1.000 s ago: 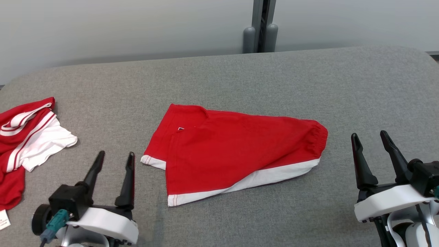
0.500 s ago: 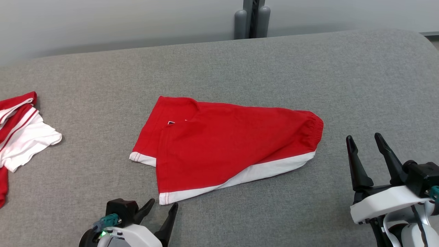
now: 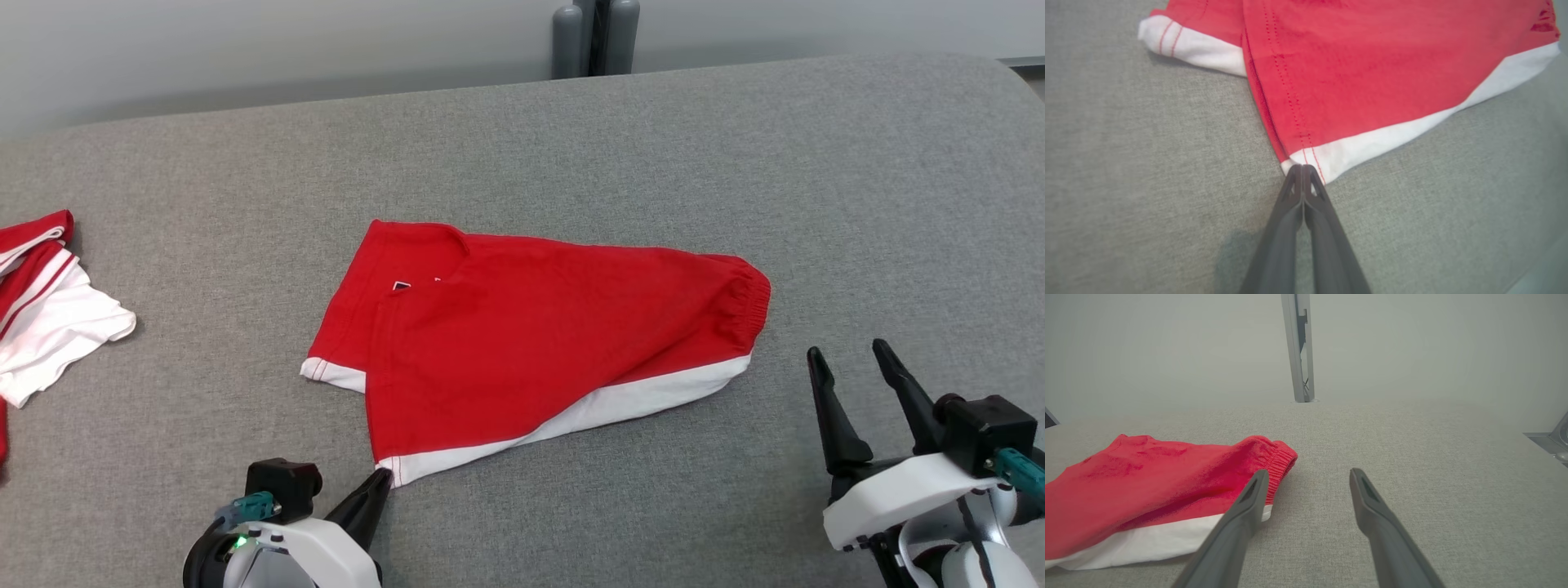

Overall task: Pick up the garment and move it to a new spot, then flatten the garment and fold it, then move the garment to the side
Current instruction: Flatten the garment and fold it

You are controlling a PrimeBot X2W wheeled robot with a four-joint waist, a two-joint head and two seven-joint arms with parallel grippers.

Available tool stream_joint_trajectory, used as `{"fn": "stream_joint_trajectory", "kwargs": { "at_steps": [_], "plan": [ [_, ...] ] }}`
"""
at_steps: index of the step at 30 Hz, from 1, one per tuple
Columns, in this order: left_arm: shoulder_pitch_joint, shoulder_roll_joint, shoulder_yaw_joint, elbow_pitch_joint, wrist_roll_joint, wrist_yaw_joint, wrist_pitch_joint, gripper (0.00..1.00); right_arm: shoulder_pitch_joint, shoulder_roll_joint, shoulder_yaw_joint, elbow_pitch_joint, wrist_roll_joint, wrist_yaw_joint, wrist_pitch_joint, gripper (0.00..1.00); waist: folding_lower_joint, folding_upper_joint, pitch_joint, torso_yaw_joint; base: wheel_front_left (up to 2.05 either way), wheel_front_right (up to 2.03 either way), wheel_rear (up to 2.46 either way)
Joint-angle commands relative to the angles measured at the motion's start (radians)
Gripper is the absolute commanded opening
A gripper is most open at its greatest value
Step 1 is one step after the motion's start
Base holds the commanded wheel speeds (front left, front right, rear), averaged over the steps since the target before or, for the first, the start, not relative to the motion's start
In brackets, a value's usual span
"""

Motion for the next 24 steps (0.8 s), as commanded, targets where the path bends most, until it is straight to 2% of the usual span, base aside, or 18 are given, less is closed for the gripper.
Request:
{"fn": "stream_joint_trajectory", "kwargs": {
  "at_steps": [1,11,21,22,23,24],
  "plan": [
    [-0.021,0.006,0.002,0.002,-0.003,-0.004,0.0,0.0,0.008,-0.01,0.006,0.006,-0.002,0.0,0.004,1.0,-0.0001,0.0,0.0,0.0,0.0,0.0,0.0],
    [-0.041,0.007,0.011,-0.002,0.001,0.005,-0.025,0.0,-0.058,-0.072,0.158,0.106,0.04,0.0,0.019,1.0,-0.0001,0.0,0.014,0.005,0.0,0.0,0.0],
    [-0.059,0.002,0.015,-0.017,0.001,0.008,-0.047,0.0,-0.201,-0.116,0.26,0.339,0.107,0.0,-0.021,1.0,-0.0001,0.0,0.027,0.031,0.0,0.0,0.0],
    [-0.061,0.001,0.015,-0.019,0.001,0.008,-0.051,0.0,-0.21,-0.119,0.269,0.353,0.115,0.0,-0.025,0.49,-0.0001,0.0,0.027,0.033,0.0,0.0,0.0],
    [-0.062,0.001,0.015,-0.02,0.001,0.008,-0.052,0.0,-0.218,-0.122,0.275,0.366,0.121,0.0,-0.032,0.36,-0.0001,0.0,0.027,0.034,0.0,0.0,0.0],
    [-0.063,0.001,0.015,-0.022,0.001,0.008,-0.053,0.0,-0.224,-0.124,0.282,0.374,0.128,0.0,-0.039,0.0,-0.0001,0.0,0.028,0.035,0.0,0.0,0.0]
  ]
}}
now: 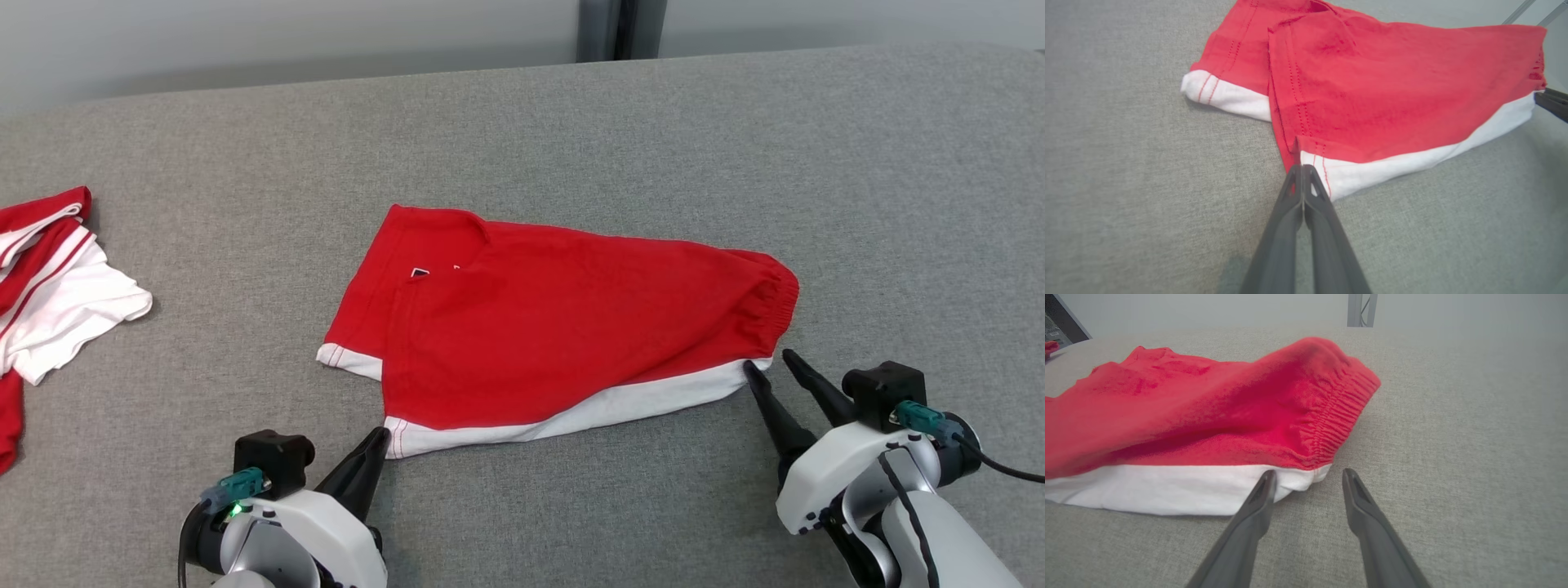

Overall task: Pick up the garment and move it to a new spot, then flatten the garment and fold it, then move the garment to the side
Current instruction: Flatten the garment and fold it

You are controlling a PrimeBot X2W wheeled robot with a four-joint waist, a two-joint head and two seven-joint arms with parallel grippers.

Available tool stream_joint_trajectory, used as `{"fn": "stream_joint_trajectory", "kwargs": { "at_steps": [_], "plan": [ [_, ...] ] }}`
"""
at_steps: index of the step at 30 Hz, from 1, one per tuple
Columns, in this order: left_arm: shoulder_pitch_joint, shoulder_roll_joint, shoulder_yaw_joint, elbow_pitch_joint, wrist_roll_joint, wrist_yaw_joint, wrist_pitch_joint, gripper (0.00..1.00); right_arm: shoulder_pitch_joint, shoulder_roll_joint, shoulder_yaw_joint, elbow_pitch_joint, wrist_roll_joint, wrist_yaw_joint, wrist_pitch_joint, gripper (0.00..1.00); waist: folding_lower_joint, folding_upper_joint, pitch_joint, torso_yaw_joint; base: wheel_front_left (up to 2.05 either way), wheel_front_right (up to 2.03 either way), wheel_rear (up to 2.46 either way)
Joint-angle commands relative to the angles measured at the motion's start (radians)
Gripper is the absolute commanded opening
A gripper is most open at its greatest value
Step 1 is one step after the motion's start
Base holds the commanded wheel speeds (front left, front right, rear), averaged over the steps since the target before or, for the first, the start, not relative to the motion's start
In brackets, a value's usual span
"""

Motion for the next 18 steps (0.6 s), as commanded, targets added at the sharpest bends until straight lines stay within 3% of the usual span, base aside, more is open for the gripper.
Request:
{"fn": "stream_joint_trajectory", "kwargs": {
  "at_steps": [1,10,18],
  "plan": [
    [-0.022,0.004,0.003,-0.006,0.003,0.003,-0.008,0.0,-0.012,-0.009,0.007,0.008,0.008,0.0,-0.012,0.0,0.0,0.0,0.001,0.001,0.0,0.0,0.0],
    [-0.023,0.013,0.019,-0.058,0.016,0.021,-0.046,0.0,-0.011,-0.026,0.015,-0.028,0.044,0.0,-0.062,0.0,0.0,0.0,-0.003,-0.005,0.0,0.0,0.0],
    [-0.055,0.038,0.062,-0.212,0.061,0.074,-0.1,0.0,0.028,-0.023,-0.071,-0.219,0.026,0.0,-0.067,0.0,0.0,0.0,-0.021,-0.014,0.0,0.0,0.0]
  ]
}}
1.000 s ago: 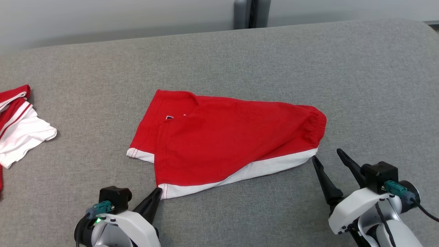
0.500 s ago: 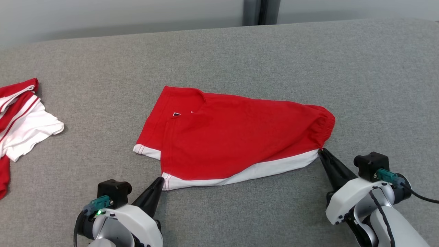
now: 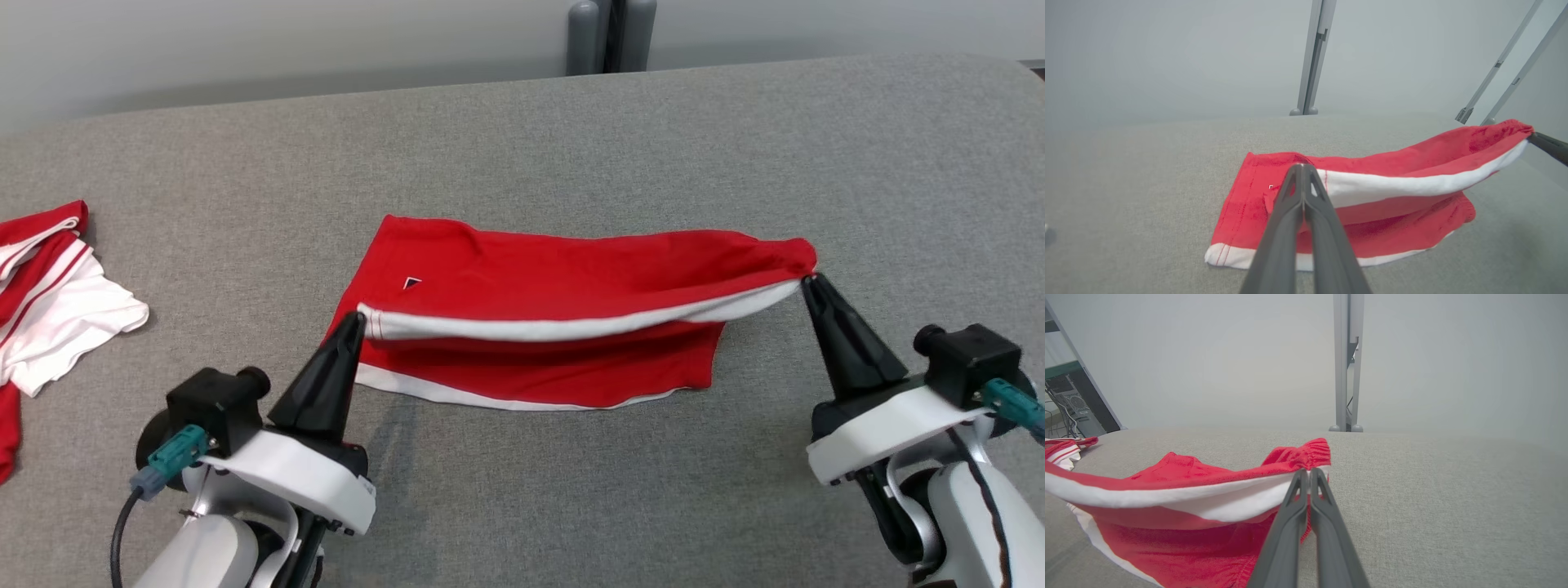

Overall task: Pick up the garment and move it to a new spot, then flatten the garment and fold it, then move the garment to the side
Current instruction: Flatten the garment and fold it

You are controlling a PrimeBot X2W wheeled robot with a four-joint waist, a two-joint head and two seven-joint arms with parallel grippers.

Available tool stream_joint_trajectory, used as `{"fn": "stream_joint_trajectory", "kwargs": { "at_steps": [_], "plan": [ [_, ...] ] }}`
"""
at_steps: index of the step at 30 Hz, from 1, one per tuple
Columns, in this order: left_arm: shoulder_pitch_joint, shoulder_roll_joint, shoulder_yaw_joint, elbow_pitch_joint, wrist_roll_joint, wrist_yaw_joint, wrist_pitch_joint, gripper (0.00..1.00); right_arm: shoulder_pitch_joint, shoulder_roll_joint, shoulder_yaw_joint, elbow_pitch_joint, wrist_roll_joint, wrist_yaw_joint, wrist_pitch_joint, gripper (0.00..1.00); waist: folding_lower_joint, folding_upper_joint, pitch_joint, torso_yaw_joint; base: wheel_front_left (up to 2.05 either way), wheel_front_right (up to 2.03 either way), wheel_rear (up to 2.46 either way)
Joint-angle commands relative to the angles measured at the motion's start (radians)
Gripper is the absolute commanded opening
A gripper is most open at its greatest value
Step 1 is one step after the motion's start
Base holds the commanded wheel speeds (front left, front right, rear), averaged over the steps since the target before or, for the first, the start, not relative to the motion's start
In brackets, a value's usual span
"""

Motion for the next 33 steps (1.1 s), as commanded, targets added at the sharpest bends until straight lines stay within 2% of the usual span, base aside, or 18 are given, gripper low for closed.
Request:
{"fn": "stream_joint_trajectory", "kwargs": {
  "at_steps": [1,9,17,24,30,33],
  "plan": [
    [-0.026,0.012,0.013,-0.032,0.012,0.014,-0.01,0.0,0.012,0.0,-0.024,-0.042,-0.011,0.0,0.009,0.0,0.0,0.0,-0.005,-0.001,0.0,0.0,0.0],
    [-0.121,0.046,0.068,-0.266,0.082,0.071,-0.021,0.0,0.047,0.044,-0.15,-0.396,-0.076,0.0,0.078,0.0,0.0,0.0,-0.034,-0.004,0.0,0.0,0.0],
    [-0.172,0.086,0.093,-0.44,0.14,0.11,0.01,0.0,0.071,0.071,-0.207,-0.62,-0.091,0.0,0.148,0.0,0.0,0.0,-0.057,-0.013,0.0,0.0,0.0],
    [-0.203,0.097,0.1,-0.486,0.15,0.115,0.032,0.0,0.07,0.08,-0.23,-0.653,-0.063,0.0,0.172,0.0,0.0,0.0,-0.055,-0.014,0.0,0.0,0.0],
    [-0.268,0.085,0.105,-0.451,0.133,0.094,0.031,0.0,-0.004,0.057,-0.226,-0.614,-0.045,0.0,0.172,0.0,0.0,0.0,-0.022,-0.015,0.0,0.0,0.0],
    [-0.334,0.075,0.105,-0.412,0.125,0.07,0.029,0.0,-0.079,0.042,-0.213,-0.577,-0.027,0.0,0.166,0.0,0.0,0.0,0.019,-0.013,0.0,0.0,0.0]
  ]
}}
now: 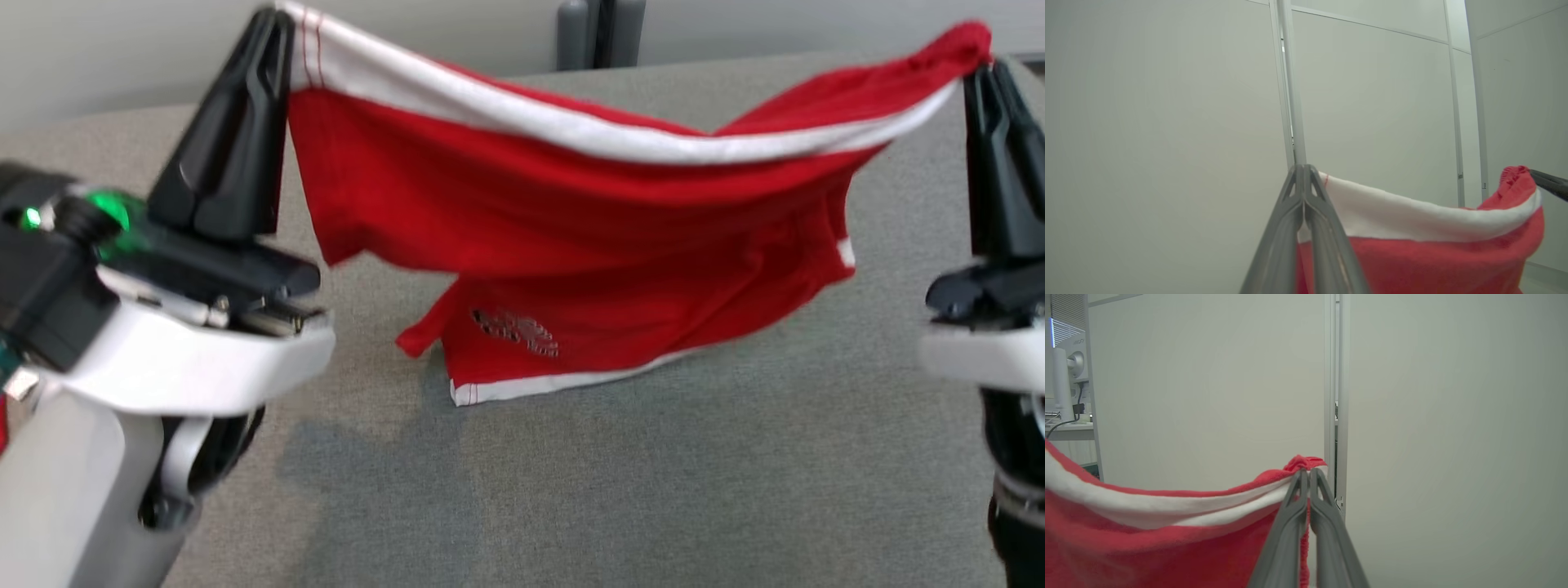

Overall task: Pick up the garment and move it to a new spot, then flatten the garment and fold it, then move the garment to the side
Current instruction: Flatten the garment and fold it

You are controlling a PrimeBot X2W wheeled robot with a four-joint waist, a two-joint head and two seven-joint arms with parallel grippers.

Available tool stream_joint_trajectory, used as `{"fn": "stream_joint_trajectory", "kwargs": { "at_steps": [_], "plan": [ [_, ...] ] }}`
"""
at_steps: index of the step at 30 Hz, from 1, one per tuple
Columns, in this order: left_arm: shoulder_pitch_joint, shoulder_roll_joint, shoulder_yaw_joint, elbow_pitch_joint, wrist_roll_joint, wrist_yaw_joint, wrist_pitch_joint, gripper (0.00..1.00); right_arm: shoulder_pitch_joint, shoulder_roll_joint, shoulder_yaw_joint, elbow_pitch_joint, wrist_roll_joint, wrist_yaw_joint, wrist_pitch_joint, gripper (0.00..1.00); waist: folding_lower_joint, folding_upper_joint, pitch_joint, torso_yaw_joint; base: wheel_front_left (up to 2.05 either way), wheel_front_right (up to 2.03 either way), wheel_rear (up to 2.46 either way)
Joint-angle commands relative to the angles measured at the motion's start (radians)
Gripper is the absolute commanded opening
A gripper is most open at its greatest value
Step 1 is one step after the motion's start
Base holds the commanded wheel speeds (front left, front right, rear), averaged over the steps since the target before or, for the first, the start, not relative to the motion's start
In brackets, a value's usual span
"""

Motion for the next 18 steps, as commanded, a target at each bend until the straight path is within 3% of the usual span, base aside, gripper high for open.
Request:
{"fn": "stream_joint_trajectory", "kwargs": {
  "at_steps": [1,10,18],
  "plan": [
    [-0.036,-0.005,0.003,0.012,-0.006,-0.011,-0.004,0.0,-0.032,-0.011,0.0,0.013,0.006,0.0,-0.007,0.0,0.0,0.0,0.033,0.004,0.0,0.0,0.0],
    [-0.393,-0.066,0.022,0.277,-0.022,-0.118,-0.066,0.0,-0.428,-0.066,0.092,0.261,0.071,0.0,-0.056,0.0,0.0,0.0,0.169,0.023,0.0,0.0,0.0],
    [-0.691,-0.128,0.031,0.614,-0.013,-0.196,-0.161,0.0,-0.781,-0.026,0.192,0.605,0.141,0.0,-0.191,0.0,0.0,0.0,0.206,0.036,0.0,0.0,0.0]
  ]
}}
